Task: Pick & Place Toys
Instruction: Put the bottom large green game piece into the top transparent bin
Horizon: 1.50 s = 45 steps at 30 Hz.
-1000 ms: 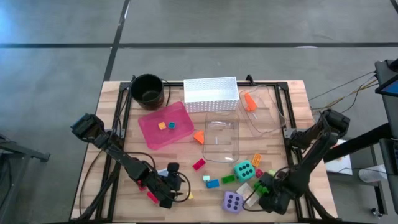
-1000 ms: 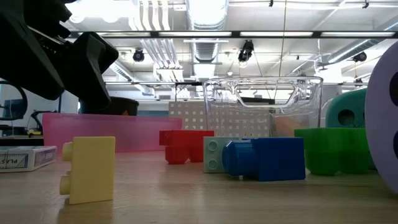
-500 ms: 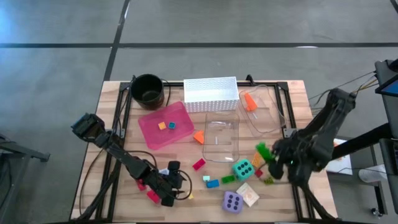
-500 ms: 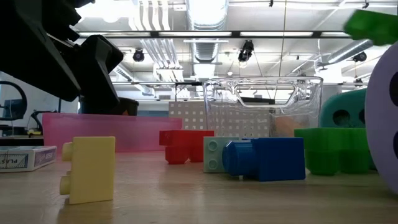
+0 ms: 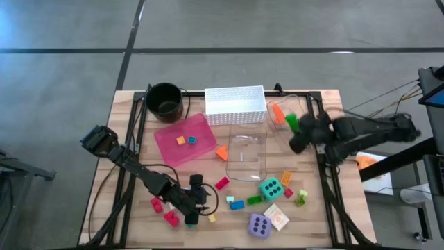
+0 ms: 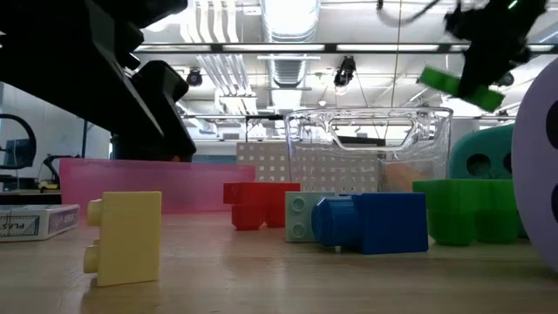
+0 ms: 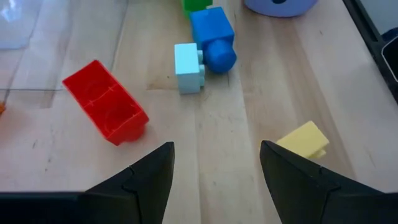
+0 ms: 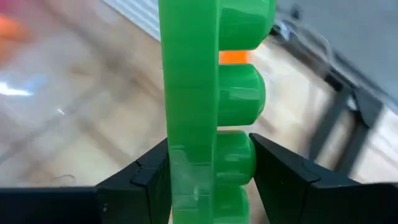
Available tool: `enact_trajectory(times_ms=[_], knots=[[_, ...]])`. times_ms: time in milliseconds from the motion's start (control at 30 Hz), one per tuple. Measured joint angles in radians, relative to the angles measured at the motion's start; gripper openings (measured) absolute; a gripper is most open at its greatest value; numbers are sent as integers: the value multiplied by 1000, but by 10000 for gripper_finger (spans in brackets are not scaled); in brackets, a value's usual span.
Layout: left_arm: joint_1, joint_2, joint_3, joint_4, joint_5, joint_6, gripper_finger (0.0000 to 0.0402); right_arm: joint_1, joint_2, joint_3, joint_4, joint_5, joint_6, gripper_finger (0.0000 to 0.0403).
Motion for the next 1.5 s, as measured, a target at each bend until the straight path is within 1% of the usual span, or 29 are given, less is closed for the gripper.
enact_trajectory(times_ms=[100,200,300,367,467,633,933,1000,1200,1500], knots=[[2,0,0,0,0,0,242,-294,14,-7,66,-163,-221,189],[2,0,0,1,0,0,242,-533,42,-30,204,-303,-417,189],[2,0,0,2,0,-1,242,-688,94,-62,332,-467,-530,189],[2,0,0,5,0,-3,242,-733,143,-79,395,-516,-576,189],[2,0,0,9,0,-3,242,-744,234,-89,397,-509,-620,189],[2,0,0,18,0,-3,242,-744,354,-89,398,-479,-621,189],[3,0,0,21,-14,-3,242,-745,498,-93,384,-478,-621,189],[4,0,0,21,-20,-3,242,-744,523,-93,375,-478,-644,189],[6,0,0,21,-20,-3,242,-744,558,-93,377,-478,-708,189],[10,0,0,21,-23,-4,242,-744,532,-93,377,-482,-853,190]])
